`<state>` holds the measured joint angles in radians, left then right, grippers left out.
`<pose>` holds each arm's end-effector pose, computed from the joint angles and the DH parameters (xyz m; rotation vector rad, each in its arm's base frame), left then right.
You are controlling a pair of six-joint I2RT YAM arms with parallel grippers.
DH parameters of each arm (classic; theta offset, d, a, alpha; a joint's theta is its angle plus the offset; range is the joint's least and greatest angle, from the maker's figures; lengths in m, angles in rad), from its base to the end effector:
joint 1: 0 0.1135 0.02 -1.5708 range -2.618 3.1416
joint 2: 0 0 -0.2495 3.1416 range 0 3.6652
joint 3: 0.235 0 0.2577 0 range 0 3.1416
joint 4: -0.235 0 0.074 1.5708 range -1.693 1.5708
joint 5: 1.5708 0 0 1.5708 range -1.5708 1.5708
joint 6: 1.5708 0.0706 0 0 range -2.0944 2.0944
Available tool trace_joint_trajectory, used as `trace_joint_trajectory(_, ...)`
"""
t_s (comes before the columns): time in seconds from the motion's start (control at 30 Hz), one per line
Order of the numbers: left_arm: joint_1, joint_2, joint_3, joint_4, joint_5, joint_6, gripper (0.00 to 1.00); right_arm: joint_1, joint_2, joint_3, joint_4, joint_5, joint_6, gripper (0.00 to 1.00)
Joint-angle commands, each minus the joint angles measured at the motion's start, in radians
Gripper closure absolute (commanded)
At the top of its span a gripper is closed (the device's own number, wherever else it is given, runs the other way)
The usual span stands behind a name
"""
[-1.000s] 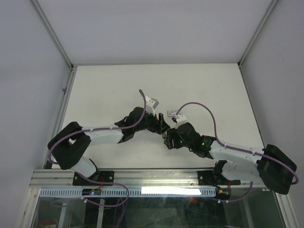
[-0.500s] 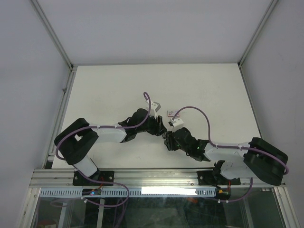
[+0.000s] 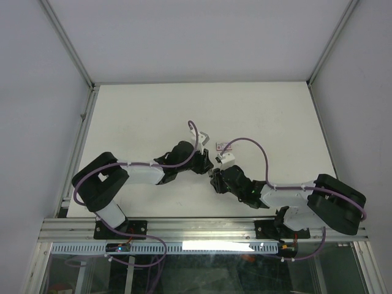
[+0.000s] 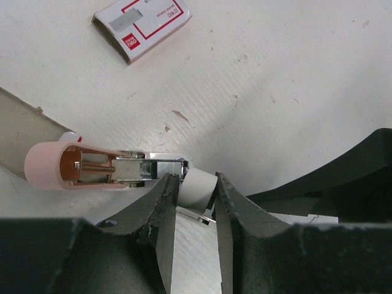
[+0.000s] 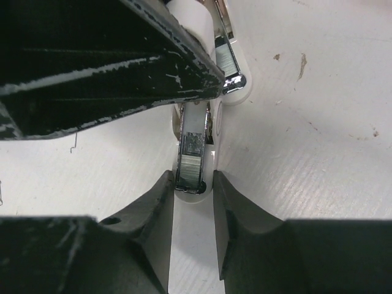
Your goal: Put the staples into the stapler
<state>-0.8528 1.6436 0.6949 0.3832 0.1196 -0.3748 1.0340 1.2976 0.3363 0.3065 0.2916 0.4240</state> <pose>0.2269 -0.2726 0.1164 0.6051 2.1703 -0.8232 0.1492 0.2111 0.0964 -0.5160 2.1769 0.4883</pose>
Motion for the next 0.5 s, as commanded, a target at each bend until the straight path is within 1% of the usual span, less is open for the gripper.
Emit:
trace_joint_trajectory(0.0, -0.101, -0.01, 0.012, 0.022, -0.082, 0.082, 0.8, 0.003, 0.065, -0.002, 0.029, 0.019, -0.01, 0.83)
trace_joint_trajectory(0.1, -0.148, -0.02, 0.009, -0.006, -0.18, 0.114, 0.8, 0.003, 0.076, -0.003, 0.034, 0.02, -0.008, 0.84)
trace_joint_trajectory(0.2, -0.196, -0.026, -0.002, -0.015, -0.241, 0.133, 0.8, 0.003, 0.082, -0.003, 0.037, 0.021, -0.007, 0.84)
trace_joint_trajectory(0.33, -0.239, -0.026, -0.015, -0.018, -0.279, 0.149, 0.8, 0.003, 0.084, -0.005, 0.043, 0.021, -0.005, 0.84)
trace_joint_trajectory(0.47, -0.257, -0.041, -0.032, -0.021, -0.273, 0.138, 0.76, 0.003, 0.074, -0.01, 0.039, 0.025, -0.004, 0.84)
